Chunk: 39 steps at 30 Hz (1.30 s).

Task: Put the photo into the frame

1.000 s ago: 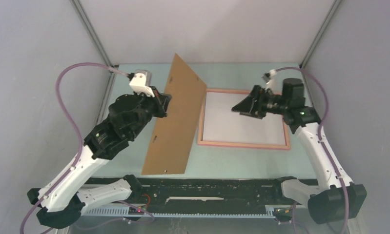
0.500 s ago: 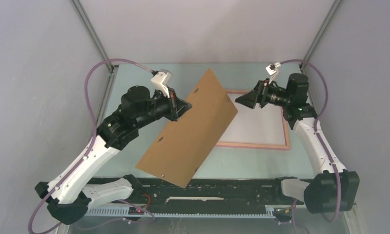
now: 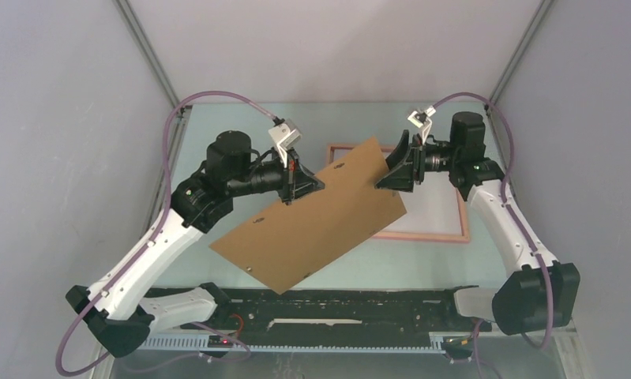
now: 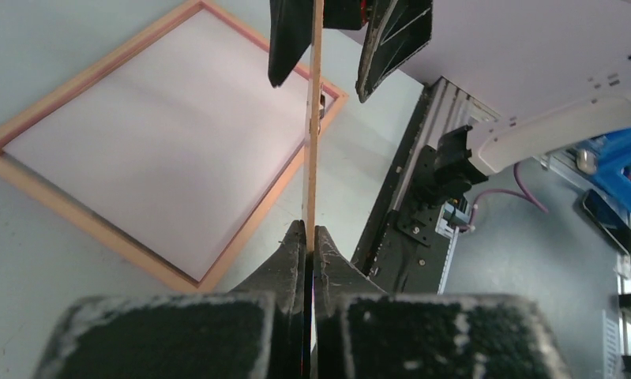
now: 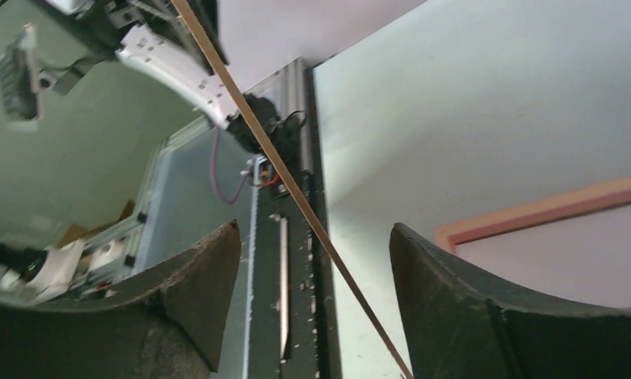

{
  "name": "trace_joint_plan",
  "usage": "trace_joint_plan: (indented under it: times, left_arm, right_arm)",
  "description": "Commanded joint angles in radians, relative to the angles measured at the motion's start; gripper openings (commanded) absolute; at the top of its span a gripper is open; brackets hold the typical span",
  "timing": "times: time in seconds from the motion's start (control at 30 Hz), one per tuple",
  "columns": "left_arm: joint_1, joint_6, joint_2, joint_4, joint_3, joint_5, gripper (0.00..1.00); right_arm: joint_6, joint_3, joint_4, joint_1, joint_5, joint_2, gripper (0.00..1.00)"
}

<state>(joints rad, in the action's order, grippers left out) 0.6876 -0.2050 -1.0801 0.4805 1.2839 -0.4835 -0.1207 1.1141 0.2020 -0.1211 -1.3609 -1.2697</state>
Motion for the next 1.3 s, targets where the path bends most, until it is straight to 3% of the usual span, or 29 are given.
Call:
trace_joint_plan:
  times: [0.0,0.13,0.37,0.53,0.6,0.67,0.73,0.83,1.0,1.1,1.27]
  left_arm:
    - [-0.021,0.059,-0.004,-0.076,0.031,-0.154,0.0]
    - [-0.059,0.053,-0.016,-0.079,0.023,-0.227,0.0]
    - [-0.102,-0.006,-0.021,-0.149,0.005,-0.346,0.0]
    - [-0.13,-0.053,-0.031,-0.173,-0.001,-0.345,0.0]
    - [-0.16,-0.095,-0.029,-0.164,-0.004,-0.27,0.19]
    - [-0.203,-0.133,-0.017,-0.116,0.0,-0.136,0.5]
    - [-0.252,-0.152,-0.007,-0.016,0.025,0.051,0.63]
    - [-0.291,-0.193,-0.001,0.15,0.09,0.393,0.72]
    - [-0.303,-0.239,0.049,0.222,0.071,0.874,0.71]
    - [-0.306,-0.251,0.082,0.143,-0.029,0.888,0.72]
    - [-0.307,-0.32,0.007,0.042,-0.149,0.662,0.72]
  right_arm:
    - [0.092,0.031,0.119,-0.031,-0.129,0.044,0.74]
    - [0.137,0.03,0.196,-0.063,-0.147,0.081,0.61]
    - [0.049,-0.007,0.131,-0.107,-0.135,0.125,0.45]
    - [-0.114,-0.027,-0.001,-0.092,-0.082,0.153,0.0]
    - [-0.245,-0.061,-0.102,-0.04,-0.007,0.176,0.0]
    - [-0.404,-0.109,-0.228,0.027,0.06,0.19,0.0]
    - [-0.543,-0.143,-0.296,0.102,0.108,0.191,0.0]
    - [-0.661,-0.153,-0.278,0.205,0.126,0.171,0.0]
    - [-0.747,-0.149,-0.267,0.365,0.111,0.173,0.0]
    - [-0.755,-0.125,-0.24,0.455,0.098,0.153,0.0]
    - [-0.887,-0.111,-0.366,0.538,0.075,0.118,0.0]
